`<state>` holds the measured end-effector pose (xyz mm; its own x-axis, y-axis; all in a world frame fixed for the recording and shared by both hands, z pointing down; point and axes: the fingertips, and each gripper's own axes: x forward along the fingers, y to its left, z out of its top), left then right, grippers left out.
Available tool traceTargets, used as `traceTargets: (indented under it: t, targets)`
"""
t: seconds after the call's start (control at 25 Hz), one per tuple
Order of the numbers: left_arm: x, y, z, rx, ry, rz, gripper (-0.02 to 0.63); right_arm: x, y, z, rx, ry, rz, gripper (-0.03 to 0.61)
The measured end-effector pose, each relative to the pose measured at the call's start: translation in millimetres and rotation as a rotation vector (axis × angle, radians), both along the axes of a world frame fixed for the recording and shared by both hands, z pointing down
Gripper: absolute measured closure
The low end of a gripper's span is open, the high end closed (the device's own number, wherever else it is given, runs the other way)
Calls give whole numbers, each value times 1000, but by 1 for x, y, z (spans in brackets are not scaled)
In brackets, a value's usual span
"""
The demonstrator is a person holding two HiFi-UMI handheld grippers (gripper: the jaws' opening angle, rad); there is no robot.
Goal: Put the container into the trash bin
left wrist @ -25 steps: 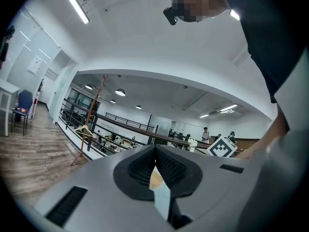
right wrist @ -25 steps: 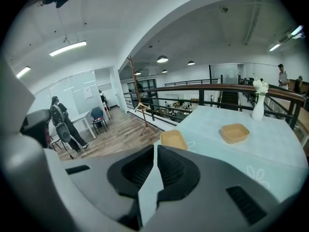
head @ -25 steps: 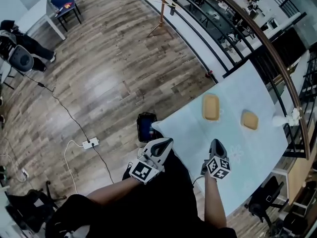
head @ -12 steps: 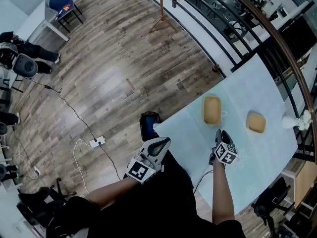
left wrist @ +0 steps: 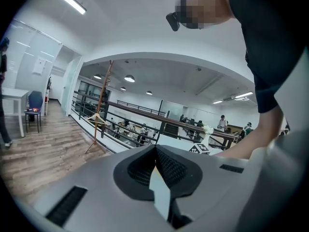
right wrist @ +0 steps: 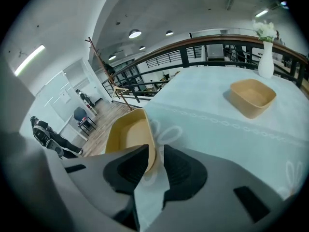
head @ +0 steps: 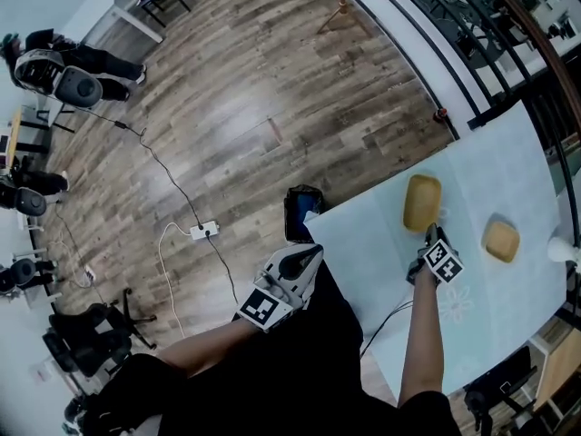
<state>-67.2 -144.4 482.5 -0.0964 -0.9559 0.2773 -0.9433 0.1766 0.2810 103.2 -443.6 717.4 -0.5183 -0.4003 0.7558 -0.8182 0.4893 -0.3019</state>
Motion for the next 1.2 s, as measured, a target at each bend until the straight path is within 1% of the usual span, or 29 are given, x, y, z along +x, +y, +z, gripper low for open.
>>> traceTargets:
  t: [0.08,0.2,0.28,0.4,0.64,0.84,1.0,1.08,1.2]
  targets:
    - [-2,3,5,-9,3,-15,600,-5,2,11,-16,11,-8,480]
    - [-1,6,7,-18,-3,-14,600,-10,9,22,-41,19,-25,480]
    - [-1,7,7,-20,-13,-9,600,-11,10,24,-44,24,-20,497]
    - [-6,12,7,-33,-19,-16,600,-14,10,22,-32,35,-15,529]
    - [-11,23,12,-69,-27,-30,600,-16,18,12,-8,9,-21,531]
    - [-13,27,14,-78,-32,-42,600,-22,25,-3,10,-14,-53,532]
    - [-18,32,15,-51,-19,-42,600,-24,38,-14,24,-17,-58,532]
    - [-24,43,13,-15,-9,-20,600,-29,57,-23,32,-6,-58,532]
    - [-37,60,11,-5,13,27,600,-35,90,-37,35,-2,-34,532]
